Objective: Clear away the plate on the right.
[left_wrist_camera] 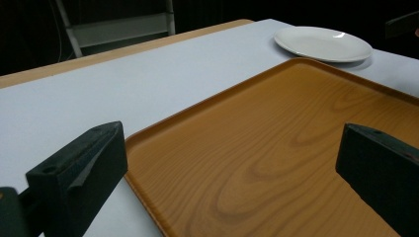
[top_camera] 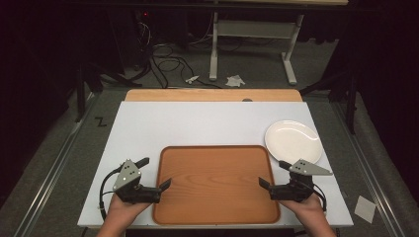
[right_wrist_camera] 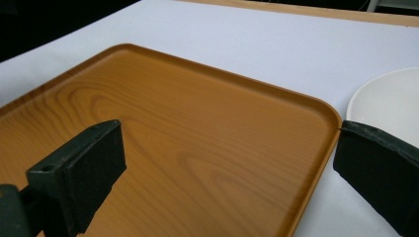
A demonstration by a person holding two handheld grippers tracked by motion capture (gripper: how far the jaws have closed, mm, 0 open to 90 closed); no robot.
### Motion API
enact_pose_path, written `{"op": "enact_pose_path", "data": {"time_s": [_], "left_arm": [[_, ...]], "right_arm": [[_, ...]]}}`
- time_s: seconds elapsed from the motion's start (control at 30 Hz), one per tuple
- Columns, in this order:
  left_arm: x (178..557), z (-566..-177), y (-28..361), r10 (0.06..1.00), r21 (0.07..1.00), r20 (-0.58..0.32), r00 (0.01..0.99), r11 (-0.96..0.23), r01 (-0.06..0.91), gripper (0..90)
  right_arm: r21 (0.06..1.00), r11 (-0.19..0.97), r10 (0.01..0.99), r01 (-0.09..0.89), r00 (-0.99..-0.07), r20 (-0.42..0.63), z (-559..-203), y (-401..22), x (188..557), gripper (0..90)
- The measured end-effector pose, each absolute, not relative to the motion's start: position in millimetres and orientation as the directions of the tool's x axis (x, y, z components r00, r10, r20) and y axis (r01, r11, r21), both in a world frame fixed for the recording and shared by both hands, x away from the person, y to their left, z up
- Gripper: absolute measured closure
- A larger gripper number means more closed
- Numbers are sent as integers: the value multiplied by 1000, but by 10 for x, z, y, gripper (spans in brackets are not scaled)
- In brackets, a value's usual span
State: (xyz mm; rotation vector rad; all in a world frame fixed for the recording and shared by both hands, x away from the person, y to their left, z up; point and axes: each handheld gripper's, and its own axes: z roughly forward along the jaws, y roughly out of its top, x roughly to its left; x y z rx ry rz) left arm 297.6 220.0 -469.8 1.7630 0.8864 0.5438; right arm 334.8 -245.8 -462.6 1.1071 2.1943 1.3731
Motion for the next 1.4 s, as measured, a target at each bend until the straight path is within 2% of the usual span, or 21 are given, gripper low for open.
{"op": "enact_pose_path", "data": {"time_s": [0.77, 1.4], "left_arm": [[3016, -4747, 2220, 783, 925, -44, 621, -203, 322, 4], [3059, -4752, 2243, 798, 927, -49, 601, -188, 326, 2]], "right_arm": [[882, 181, 775, 435, -615, 144, -4582, -2605, 3369, 8], [883, 121, 848, 453, -510, 145, -4559, -3027, 3424, 8]]}}
